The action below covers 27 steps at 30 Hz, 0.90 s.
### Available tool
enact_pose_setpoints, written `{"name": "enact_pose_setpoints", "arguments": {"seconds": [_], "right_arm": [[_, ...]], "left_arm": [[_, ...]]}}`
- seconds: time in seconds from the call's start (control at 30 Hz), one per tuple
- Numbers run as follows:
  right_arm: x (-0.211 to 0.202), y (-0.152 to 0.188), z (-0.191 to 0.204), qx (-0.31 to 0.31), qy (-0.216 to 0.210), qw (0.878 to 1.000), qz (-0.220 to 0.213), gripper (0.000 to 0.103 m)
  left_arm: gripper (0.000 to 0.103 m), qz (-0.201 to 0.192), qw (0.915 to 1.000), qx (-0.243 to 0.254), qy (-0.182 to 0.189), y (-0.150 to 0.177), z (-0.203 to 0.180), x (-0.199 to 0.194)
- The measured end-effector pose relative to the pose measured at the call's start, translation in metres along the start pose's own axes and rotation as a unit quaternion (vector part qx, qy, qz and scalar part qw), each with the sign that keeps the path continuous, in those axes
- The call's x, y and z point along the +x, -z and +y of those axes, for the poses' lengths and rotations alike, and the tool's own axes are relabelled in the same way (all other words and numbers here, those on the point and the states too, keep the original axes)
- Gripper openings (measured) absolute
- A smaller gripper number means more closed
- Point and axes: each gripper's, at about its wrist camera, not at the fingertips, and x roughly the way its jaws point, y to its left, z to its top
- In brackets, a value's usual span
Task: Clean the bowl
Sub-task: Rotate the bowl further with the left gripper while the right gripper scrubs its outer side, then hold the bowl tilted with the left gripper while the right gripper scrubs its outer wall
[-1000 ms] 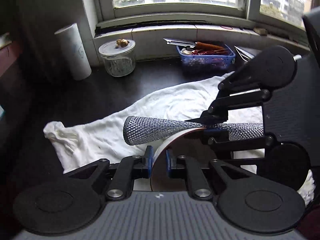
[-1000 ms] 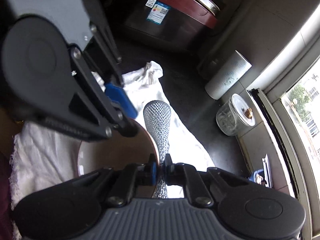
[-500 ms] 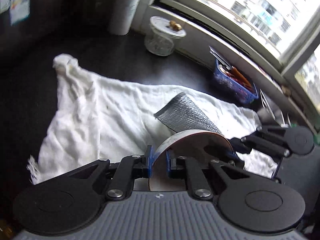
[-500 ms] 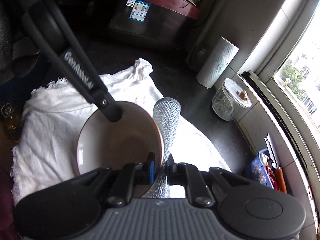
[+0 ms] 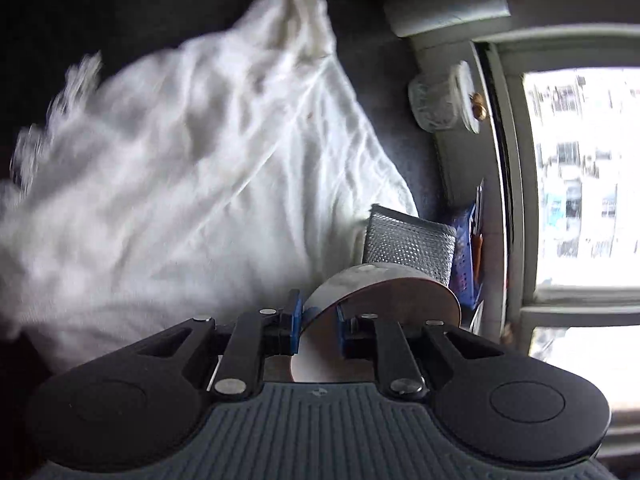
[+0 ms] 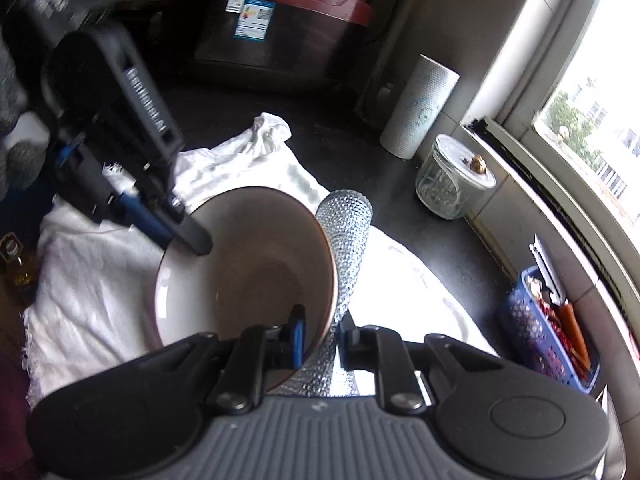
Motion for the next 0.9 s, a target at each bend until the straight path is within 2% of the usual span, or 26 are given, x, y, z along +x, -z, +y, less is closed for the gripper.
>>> {"name": "enact_pose_setpoints", "arguments": {"seconds": [0.03, 0.1, 0.13, 0.2, 0.27, 0.33, 0.37, 0.4, 0.47, 0.5, 0.57, 0.63, 0.7, 0.73, 0.77, 0.8, 0.9], "right_arm": [[0.001, 0.000, 0.000, 0.002, -0.001, 1.000, 0.002, 0.018], [0.001, 0.000, 0.000, 0.003, -0.004, 1.000, 0.005, 0.017], [0.001, -0.001, 0.000, 0.000, -0.003, 1.000, 0.008, 0.016], [0.002, -0.002, 0.001, -0.007, -0.001, 1.000, 0.014, 0.013], [0.001, -0.005, 0.001, -0.019, 0.002, 1.000, 0.018, 0.011], [0.001, -0.008, 0.001, -0.033, 0.005, 0.999, 0.021, 0.009], [0.000, -0.011, 0.001, -0.042, 0.005, 0.999, 0.023, 0.009], [0.000, -0.014, 0.001, -0.049, 0.005, 0.999, 0.023, 0.008], [-0.001, -0.018, 0.001, -0.058, 0.005, 0.998, 0.021, 0.008], [-0.002, -0.019, 0.001, -0.060, 0.005, 0.998, 0.022, 0.008], [-0.002, -0.020, 0.001, -0.062, 0.005, 0.998, 0.020, 0.008], [-0.001, -0.019, 0.000, -0.056, 0.006, 0.998, 0.020, 0.008], [0.000, -0.018, -0.002, -0.048, 0.007, 0.999, 0.021, 0.008], [0.001, -0.018, -0.003, -0.046, 0.009, 0.999, 0.024, 0.008], [0.001, -0.017, -0.004, -0.040, 0.006, 0.999, 0.024, 0.009], [0.001, -0.017, -0.005, -0.034, 0.003, 0.999, 0.024, 0.009], [0.000, -0.016, -0.005, -0.022, 0.002, 1.000, 0.022, 0.009]], "left_arm": [[0.016, -0.004, 0.9988, 0.046, -0.014, 0.004, -0.011, 0.001], [0.015, -0.012, 0.9895, 0.138, -0.043, 0.011, -0.033, 0.002], [0.015, -0.016, 0.9814, 0.183, -0.057, 0.015, -0.044, 0.002], [0.015, -0.024, 0.9583, 0.272, -0.084, 0.022, -0.065, 0.003], [0.015, -0.031, 0.9262, 0.359, -0.111, 0.029, -0.087, 0.004], [0.016, -0.040, 0.8886, 0.437, -0.134, 0.041, -0.105, 0.006], [0.016, -0.049, 0.8569, 0.491, -0.150, 0.052, -0.116, 0.008], [0.015, -0.056, 0.8314, 0.529, -0.161, 0.061, -0.124, 0.010], [0.012, -0.066, 0.7888, 0.584, -0.180, 0.076, -0.134, 0.014], [0.012, -0.070, 0.7808, 0.593, -0.185, 0.079, -0.135, 0.015], [0.012, -0.073, 0.7984, 0.571, -0.176, 0.075, -0.133, 0.013], [0.014, -0.061, 0.8497, 0.503, -0.146, 0.057, -0.127, 0.005], [0.013, -0.050, 0.8834, 0.446, -0.133, 0.041, -0.116, 0.001], [0.013, -0.049, 0.8945, 0.426, -0.127, 0.037, -0.111, -0.001], [0.014, -0.047, 0.9014, 0.413, -0.122, 0.034, -0.107, -0.003], [0.014, -0.044, 0.9158, 0.383, -0.113, 0.028, -0.101, -0.005], [0.015, -0.043, 0.9412, 0.321, -0.097, 0.018, -0.088, -0.007]]}}
